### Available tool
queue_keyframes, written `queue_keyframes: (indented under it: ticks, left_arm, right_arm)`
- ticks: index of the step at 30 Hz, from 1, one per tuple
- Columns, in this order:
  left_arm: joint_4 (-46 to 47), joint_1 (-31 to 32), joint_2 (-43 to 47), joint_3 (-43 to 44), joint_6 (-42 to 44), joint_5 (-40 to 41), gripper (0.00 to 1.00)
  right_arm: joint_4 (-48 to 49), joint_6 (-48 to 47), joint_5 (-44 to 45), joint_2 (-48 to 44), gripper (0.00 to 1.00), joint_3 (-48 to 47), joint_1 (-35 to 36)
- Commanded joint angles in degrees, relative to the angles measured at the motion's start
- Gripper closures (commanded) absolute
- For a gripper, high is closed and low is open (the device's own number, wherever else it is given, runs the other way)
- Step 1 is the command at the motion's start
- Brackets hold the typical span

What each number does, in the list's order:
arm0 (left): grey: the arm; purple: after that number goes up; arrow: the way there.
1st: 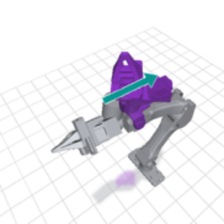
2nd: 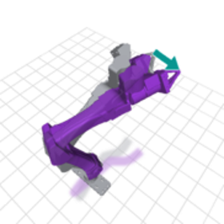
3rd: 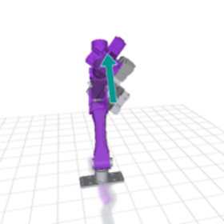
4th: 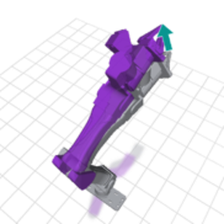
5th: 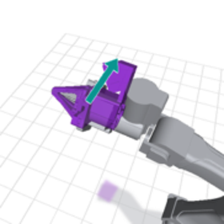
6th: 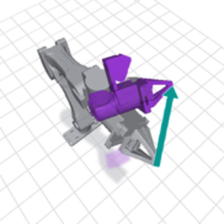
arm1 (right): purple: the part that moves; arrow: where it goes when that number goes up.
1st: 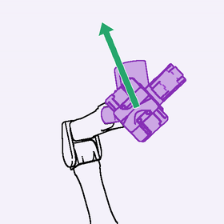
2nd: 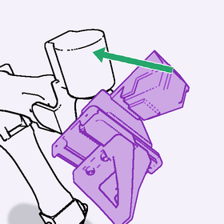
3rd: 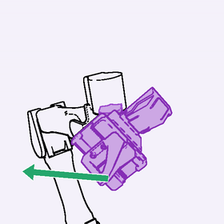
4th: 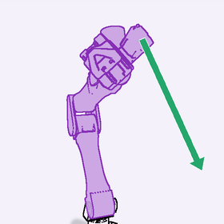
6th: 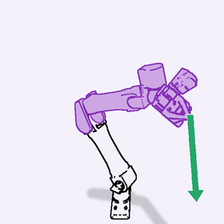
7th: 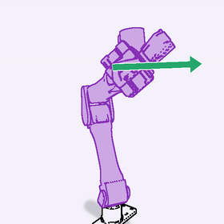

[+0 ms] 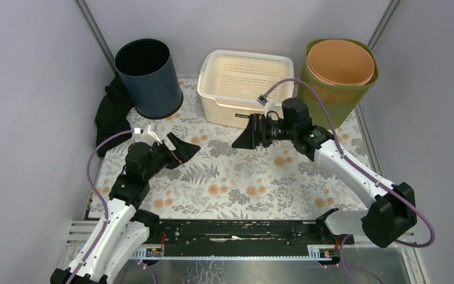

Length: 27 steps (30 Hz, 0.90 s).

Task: Turn the large container upside down
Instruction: Adjust the container at the center of the board.

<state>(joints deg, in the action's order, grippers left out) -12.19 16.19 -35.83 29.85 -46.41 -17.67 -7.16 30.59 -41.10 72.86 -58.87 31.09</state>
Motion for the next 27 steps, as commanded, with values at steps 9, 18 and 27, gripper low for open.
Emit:
queue_keyframes:
  ticks: [9, 18, 27]
  left_arm:
    - [2.09, 0.15, 0.61, -0.17, 0.53, -1.09, 0.0]
    - [1.88, 0.16, -0.38, 0.2, 0.88, -1.6, 0.0]
    - [0.98, 0.12, -0.73, 0.65, 1.25, -1.48, 0.0]
  right_arm:
    - [-6.57, -6.27, 2.31, 7.55, 0.11, -19.6, 0.46]
    - [-24.67, -20.72, 24.19, 17.88, 0.06, -38.18, 0.46]
    - [-19.43, -27.24, 31.67, 20.29, 0.1, -36.69, 0.48]
